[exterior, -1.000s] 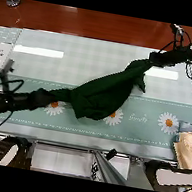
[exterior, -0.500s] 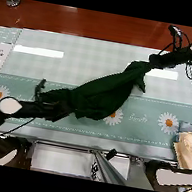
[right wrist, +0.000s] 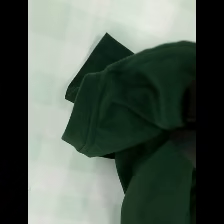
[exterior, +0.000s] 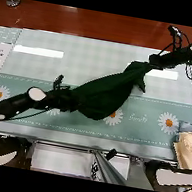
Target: Fold the shirts.
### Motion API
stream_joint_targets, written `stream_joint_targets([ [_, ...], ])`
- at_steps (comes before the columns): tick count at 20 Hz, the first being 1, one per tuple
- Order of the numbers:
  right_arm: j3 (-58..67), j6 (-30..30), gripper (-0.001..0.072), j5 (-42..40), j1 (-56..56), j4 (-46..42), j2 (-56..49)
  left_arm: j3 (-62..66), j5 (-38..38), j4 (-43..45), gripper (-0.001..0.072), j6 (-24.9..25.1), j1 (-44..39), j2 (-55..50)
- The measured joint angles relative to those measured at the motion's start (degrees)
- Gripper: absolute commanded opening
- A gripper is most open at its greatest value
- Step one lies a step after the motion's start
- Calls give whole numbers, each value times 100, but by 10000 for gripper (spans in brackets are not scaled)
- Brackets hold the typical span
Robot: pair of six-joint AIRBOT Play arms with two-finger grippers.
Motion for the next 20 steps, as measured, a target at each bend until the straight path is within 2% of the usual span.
stream_joint_targets([
  [3,0,4,26,129,0,-203,15,669,-435,-17,24,612,48,85],
  [6,-2,13,26,278,4,-525,249,1458,-787,68,23,990,114,872],
  [10,79,90,25,-109,4,-970,1394,2715,-966,1167,23,1106,494,2468],
  [12,164,205,25,-573,4,-1143,2247,3303,-981,1967,24,883,839,3233],
  [15,260,455,25,-1377,7,-1377,3580,3904,-1110,3167,24,136,1434,4177],
  [17,291,603,25,-1790,7,-1628,4391,4109,-1338,3624,24,-269,1766,4618],
  [20,308,734,25,-1967,7,-2050,5357,4256,-1934,4015,24,-767,2103,5058],
])
